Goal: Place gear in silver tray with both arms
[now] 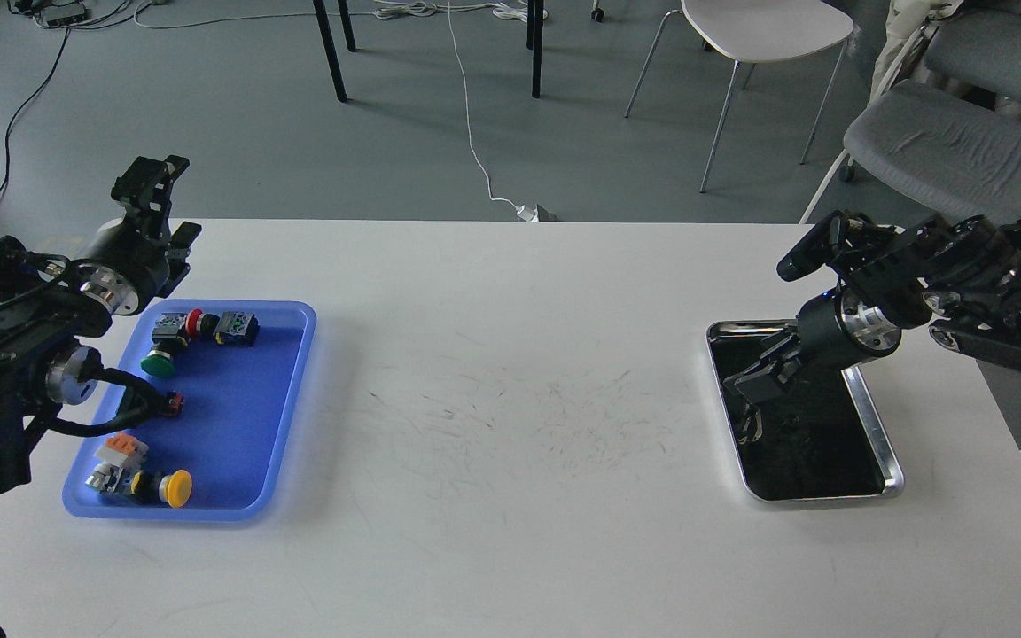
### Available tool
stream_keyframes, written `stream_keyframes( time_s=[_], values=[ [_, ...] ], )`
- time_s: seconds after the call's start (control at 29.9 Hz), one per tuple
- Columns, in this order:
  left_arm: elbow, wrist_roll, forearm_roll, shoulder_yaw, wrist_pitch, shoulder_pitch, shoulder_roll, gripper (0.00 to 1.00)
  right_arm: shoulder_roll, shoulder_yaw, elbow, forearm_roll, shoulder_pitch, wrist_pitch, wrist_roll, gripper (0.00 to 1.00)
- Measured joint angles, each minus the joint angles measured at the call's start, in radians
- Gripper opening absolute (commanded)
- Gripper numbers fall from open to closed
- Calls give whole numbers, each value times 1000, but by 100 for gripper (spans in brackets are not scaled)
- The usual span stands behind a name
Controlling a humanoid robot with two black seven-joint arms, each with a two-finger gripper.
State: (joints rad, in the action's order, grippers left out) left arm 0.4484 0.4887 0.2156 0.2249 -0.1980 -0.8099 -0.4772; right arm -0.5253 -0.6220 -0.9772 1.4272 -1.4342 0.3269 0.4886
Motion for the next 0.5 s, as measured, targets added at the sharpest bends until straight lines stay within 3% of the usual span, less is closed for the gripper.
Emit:
stream_keyframes(
  time_s=[0.5],
  values=[
    [1, 0, -1, 1, -42, 14, -18, 99, -66, 128, 91, -344, -79, 3, 0, 94]
  ],
)
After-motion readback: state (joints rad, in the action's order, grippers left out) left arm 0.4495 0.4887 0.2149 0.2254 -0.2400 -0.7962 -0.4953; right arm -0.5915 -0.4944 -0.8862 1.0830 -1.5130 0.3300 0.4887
